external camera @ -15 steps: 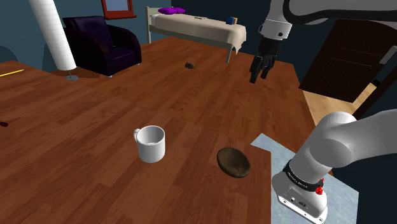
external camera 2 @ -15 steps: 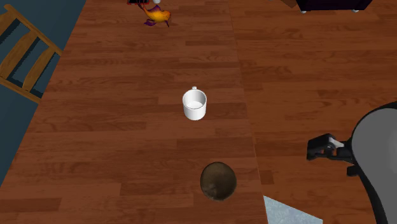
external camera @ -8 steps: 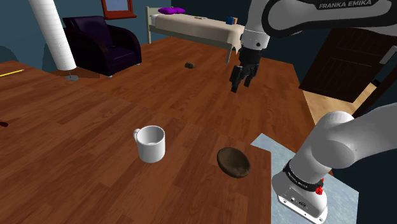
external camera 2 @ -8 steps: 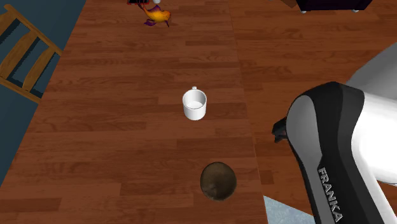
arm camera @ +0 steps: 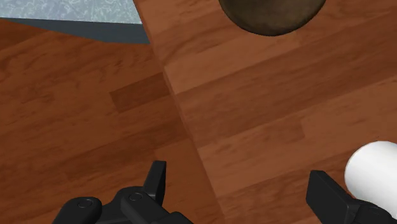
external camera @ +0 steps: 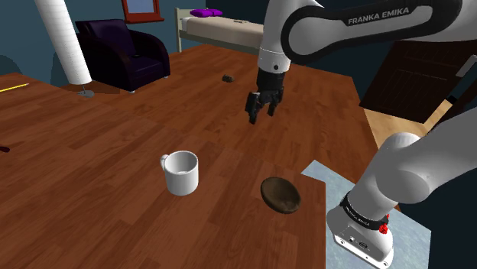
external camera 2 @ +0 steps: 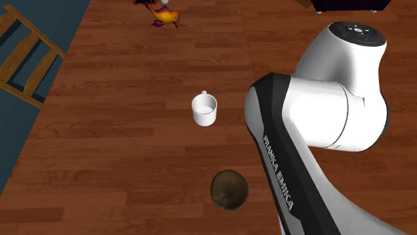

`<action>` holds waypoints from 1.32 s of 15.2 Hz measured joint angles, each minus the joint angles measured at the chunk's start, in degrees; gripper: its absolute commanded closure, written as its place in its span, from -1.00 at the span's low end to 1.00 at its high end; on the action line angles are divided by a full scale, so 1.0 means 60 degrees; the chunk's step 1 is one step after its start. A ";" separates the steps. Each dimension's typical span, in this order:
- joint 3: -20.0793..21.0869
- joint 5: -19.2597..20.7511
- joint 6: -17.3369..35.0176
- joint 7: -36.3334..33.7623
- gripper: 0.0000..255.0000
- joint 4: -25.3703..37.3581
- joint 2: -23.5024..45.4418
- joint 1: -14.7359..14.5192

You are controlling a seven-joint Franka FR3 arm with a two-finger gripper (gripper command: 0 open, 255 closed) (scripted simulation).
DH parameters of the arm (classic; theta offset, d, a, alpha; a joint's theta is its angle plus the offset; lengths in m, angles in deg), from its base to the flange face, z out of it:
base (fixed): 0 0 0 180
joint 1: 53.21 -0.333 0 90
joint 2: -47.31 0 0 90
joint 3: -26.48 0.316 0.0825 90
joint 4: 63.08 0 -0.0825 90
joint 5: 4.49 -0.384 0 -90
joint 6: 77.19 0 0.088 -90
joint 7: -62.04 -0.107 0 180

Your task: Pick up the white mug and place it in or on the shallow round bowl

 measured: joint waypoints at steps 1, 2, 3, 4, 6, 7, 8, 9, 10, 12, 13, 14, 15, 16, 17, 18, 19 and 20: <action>0.0178 -0.0036 0.0237 -0.0203 -1.00 0.0032 0.0266 -0.0057; 0.0337 -0.0048 0.0419 -0.0397 -1.00 0.0131 0.0533 -0.0101; 0.0540 -0.0062 0.0616 -0.0646 -1.00 0.0266 0.0848 -0.0163; 0.0711 -0.0050 0.0745 -0.0872 -1.00 0.0438 0.1136 -0.0210; 0.0951 0.0054 0.1051 -0.1202 -1.00 0.0757 0.1755 -0.0237; 0.1103 0.0124 0.1133 -0.1431 -1.00 0.1019 0.2095 -0.0271; 0.1279 0.0177 0.1255 -0.1702 -1.00 0.1181 0.2376 -0.0339; 0.1421 0.0292 0.1383 -0.1940 -1.00 0.1439 0.2763 -0.0368; 0.1536 0.0400 0.1473 -0.2155 -1.00 0.1667 0.3094 -0.0403; 0.1745 0.0666 0.1699 -0.2589 -1.00 0.2096 0.3783 -0.0487; 0.1847 0.0801 0.1774 -0.2828 -1.00 0.2314 0.4096 -0.0553; 0.1944 0.0952 0.1801 -0.3078 -1.00 0.2594 0.4427 -0.0630; 0.2047 0.1129 0.1852 -0.3370 -1.00 0.2895 0.4805 -0.0734; 0.2101 0.1324 0.1954 -0.3600 -1.00 0.3154 0.5201 -0.0814; 0.2142 0.1538 0.1978 -0.3841 -1.00 0.3510 0.5628 -0.0913; 0.2163 0.1667 0.1991 -0.3999 -1.00 0.3722 0.5882 -0.0989; 0.2175 0.1746 0.2019 -0.4103 -1.00 0.3830 0.6033 -0.1043; 0.2170 0.1793 0.2091 -0.4139 -1.00 0.3838 0.6121 -0.1060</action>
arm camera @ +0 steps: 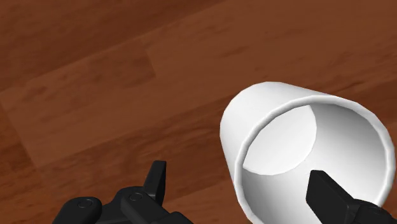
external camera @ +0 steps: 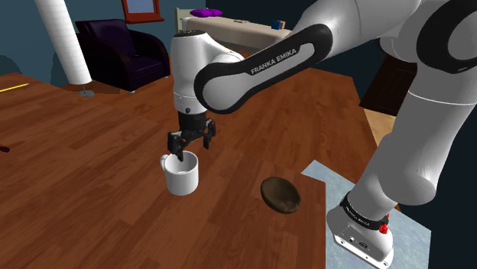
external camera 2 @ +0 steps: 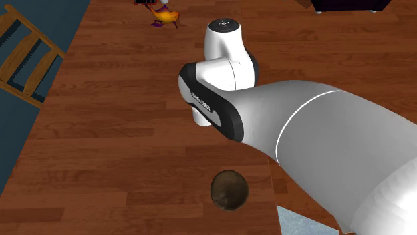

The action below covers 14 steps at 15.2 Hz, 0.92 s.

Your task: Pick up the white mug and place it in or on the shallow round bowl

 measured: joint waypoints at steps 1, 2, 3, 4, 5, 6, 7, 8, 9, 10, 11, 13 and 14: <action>-0.0006 0.0049 0.0113 -0.0042 -1.00 -0.0033 0.0089 -0.0018; -0.0003 0.0093 0.0241 -0.0104 -1.00 -0.0094 0.0165 -0.0048; -0.0011 0.0128 0.0376 -0.0124 -1.00 -0.0176 0.0223 -0.0055; -0.0022 0.0170 0.0493 -0.0153 -1.00 -0.0225 0.0299 -0.0066; -0.0031 0.0213 0.0619 -0.0187 -1.00 -0.0286 0.0372 -0.0080; -0.0037 0.0234 0.0689 -0.0201 -1.00 -0.0324 0.0409 -0.0085; -0.0040 0.0248 0.0731 -0.0213 -1.00 -0.0343 0.0433 -0.0090; -0.0042 0.0255 0.0758 -0.0218 -1.00 -0.0358 0.0444 -0.0091; -0.0043 0.0259 0.0769 -0.0222 -1.00 -0.0363 0.0450 -0.0093; -0.0043 0.0260 0.0777 -0.0223 -1.00 -0.0370 0.0450 -0.0094; -0.0043 0.0261 0.0780 -0.0224 -1.00 -0.0372 0.0451 -0.0094; -0.0043 0.0261 0.0781 -0.0225 1.00 -0.0373 0.0451 -0.0094; -0.0043 0.0261 0.0781 -0.0225 1.00 -0.0373 0.0450 -0.0094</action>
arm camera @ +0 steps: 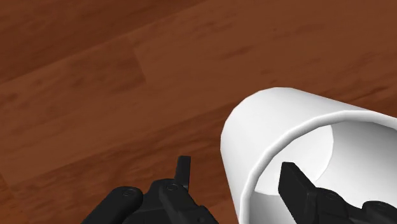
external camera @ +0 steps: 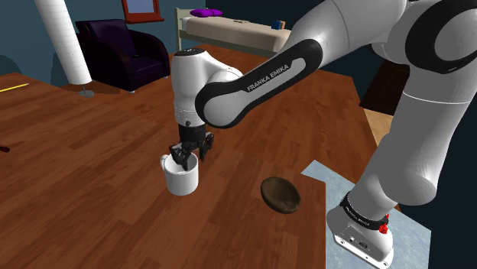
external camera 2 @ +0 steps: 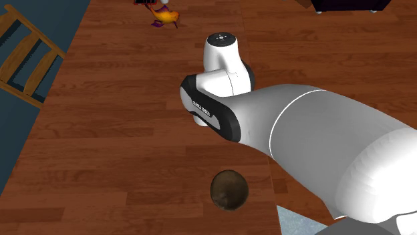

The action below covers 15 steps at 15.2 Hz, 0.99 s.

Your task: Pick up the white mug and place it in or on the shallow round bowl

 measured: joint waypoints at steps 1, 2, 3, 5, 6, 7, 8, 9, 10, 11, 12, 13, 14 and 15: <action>0.0000 0.0000 0.0000 0.0000 1.00 0.0000 0.0000 0.0000; 0.0000 0.0000 0.0000 0.0000 1.00 0.0000 0.0000 0.0000; -0.0001 0.0001 -0.0001 0.0000 1.00 0.0000 -0.0001 0.0001; -0.0001 0.0001 -0.0002 -0.0001 1.00 0.0001 -0.0001 0.0001; -0.0002 0.0002 -0.0002 -0.0001 1.00 0.0002 0.0000 0.0001; -0.0002 0.0002 -0.0002 -0.0002 1.00 0.0002 0.0000 0.0001; -0.0002 0.0002 -0.0001 -0.0001 1.00 0.0002 0.0000 0.0001; -0.0002 0.0001 0.0001 -0.0001 1.00 0.0000 -0.0001 0.0001; 0.0004 -0.0020 -0.0055 0.0015 1.00 0.0021 -0.0036 0.0008; 0.0013 -0.0040 -0.0115 0.0019 1.00 0.0050 -0.0070 0.0007; 0.0021 -0.0085 -0.0217 0.0061 1.00 0.0080 -0.0149 0.0027; 0.0028 -0.0111 -0.0326 0.0076 1.00 0.0152 -0.0191 0.0032; 0.0035 -0.0148 -0.0452 0.0107 1.00 0.0224 -0.0252 0.0044; 0.0048 -0.0175 -0.0569 0.0110 1.00 0.0297 -0.0301 0.0041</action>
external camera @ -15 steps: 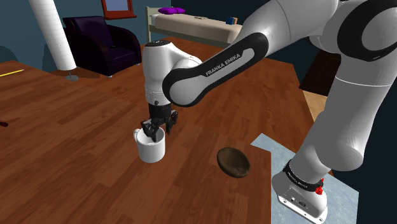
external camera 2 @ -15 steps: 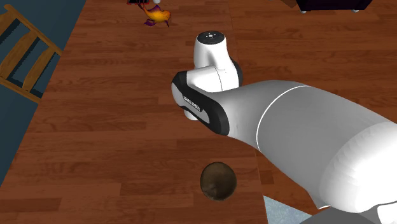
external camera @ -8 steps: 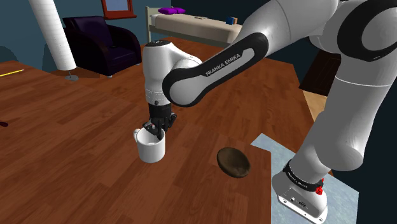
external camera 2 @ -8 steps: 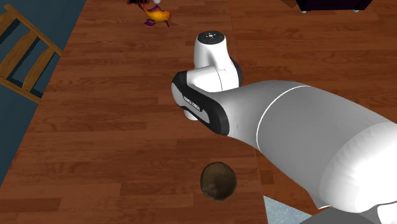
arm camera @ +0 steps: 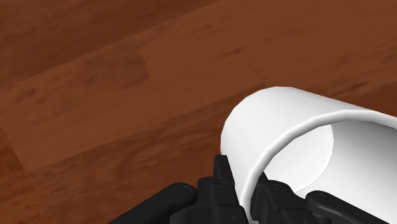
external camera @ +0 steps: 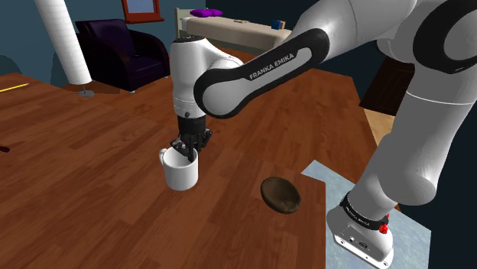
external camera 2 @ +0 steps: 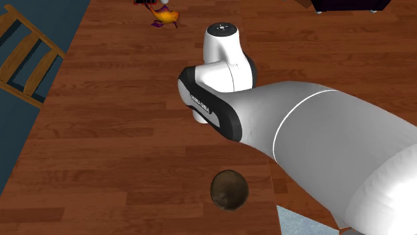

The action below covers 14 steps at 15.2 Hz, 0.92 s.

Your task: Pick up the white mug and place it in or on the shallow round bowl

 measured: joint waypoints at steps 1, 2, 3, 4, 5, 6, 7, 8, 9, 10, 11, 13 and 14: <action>0.0009 -0.0042 -0.0116 0.0031 1.00 0.0049 -0.0075 0.0012; 0.0017 -0.0077 -0.0220 0.0052 1.00 0.0094 -0.0140 0.0020; 0.0022 -0.0098 -0.0337 0.0065 1.00 0.0178 -0.0176 0.0023; 0.0033 -0.0141 -0.0484 0.0083 1.00 0.0255 -0.0254 0.0029; 0.0039 -0.0173 -0.0596 0.0106 1.00 0.0313 -0.0316 0.0037; 0.0046 -0.0189 -0.0711 0.0108 1.00 0.0403 -0.0343 0.0034; 0.0046 -0.0224 -0.0806 0.0142 1.00 0.0439 -0.0409 0.0050; 0.0052 -0.0252 -0.0936 0.0155 1.00 0.0522 -0.0461 0.0053; 0.0057 -0.0281 -0.1053 0.0170 1.00 0.0587 -0.0518 0.0058; 0.0051 -0.0305 -0.1172 0.0210 1.00 0.0668 -0.0561 0.0076; 0.0055 -0.0333 -0.1293 0.0222 1.00 0.0740 -0.0615 0.0080; 0.0064 -0.0377 -0.1536 0.0242 1.00 0.0904 -0.0702 0.0084; 0.0066 -0.0386 -0.1655 0.0246 1.00 0.1007 -0.0721 0.0084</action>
